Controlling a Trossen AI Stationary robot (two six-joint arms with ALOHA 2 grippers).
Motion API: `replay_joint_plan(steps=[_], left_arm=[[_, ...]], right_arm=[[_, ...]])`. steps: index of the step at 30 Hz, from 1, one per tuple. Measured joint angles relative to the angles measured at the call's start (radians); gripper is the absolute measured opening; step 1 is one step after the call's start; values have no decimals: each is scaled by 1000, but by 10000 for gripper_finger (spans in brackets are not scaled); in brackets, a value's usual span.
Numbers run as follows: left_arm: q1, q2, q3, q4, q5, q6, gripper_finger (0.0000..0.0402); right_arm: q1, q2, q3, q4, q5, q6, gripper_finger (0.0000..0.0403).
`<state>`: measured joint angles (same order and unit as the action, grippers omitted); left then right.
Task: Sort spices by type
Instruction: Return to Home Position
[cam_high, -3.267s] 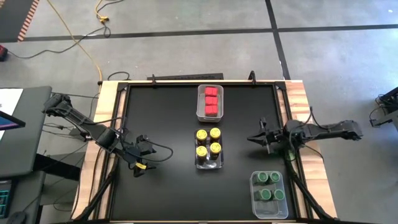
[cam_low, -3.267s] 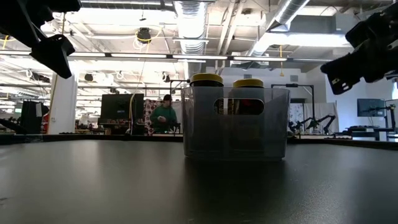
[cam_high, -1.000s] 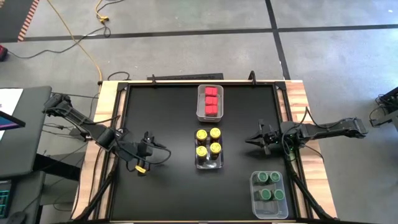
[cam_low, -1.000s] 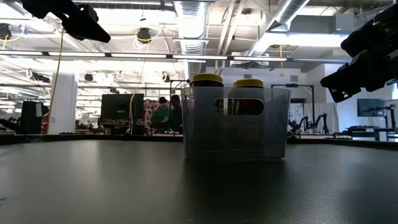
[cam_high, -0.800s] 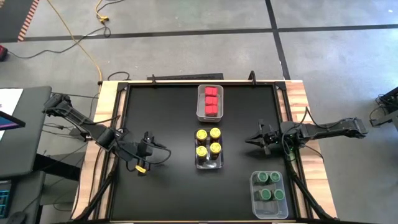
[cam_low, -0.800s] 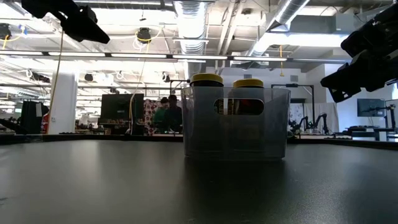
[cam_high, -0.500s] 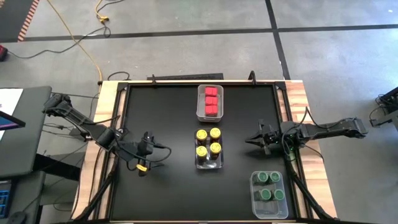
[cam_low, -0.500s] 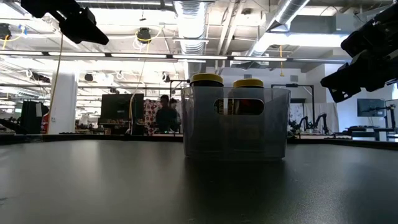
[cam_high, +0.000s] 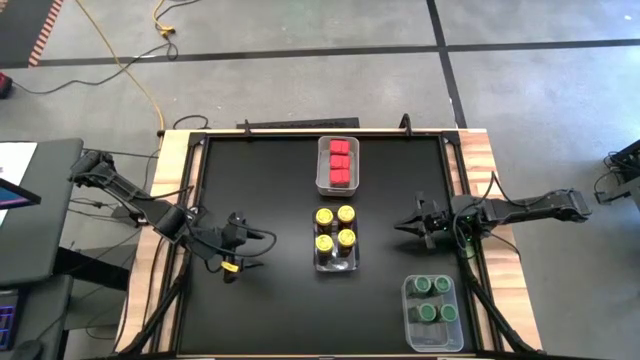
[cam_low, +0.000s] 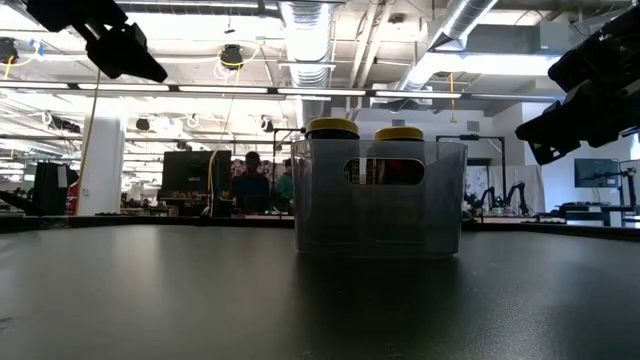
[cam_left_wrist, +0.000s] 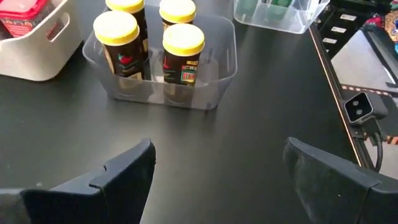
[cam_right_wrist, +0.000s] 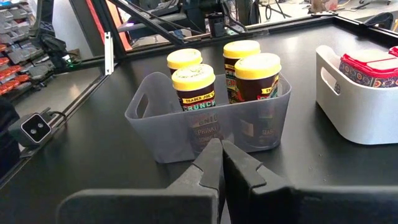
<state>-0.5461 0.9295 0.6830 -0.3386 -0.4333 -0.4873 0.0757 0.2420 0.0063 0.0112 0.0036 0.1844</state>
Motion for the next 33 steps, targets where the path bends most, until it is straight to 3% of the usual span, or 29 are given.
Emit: replay_joint_plan(steps=[8, 15, 21, 25, 33], left_arm=[[39, 0, 0, -23, -19, 49, 340], [78, -7, 0, -11, -18, 276, 340], [99, -36, -69, 149, 62, 337, 340], [111, -106, -206, 304, 62, 309, 340], [110, -404, -384, 363, 46, 247, 340]], right_arm=[[0, 0, 0, 0, 0, 0, 36], [0, 0, 0, 0, 0, 0, 36], [0, 0, 0, 0, 0, 0, 36], [0, 0, 0, 0, 0, 0, 36], [0, 0, 0, 0, 0, 0, 36]])
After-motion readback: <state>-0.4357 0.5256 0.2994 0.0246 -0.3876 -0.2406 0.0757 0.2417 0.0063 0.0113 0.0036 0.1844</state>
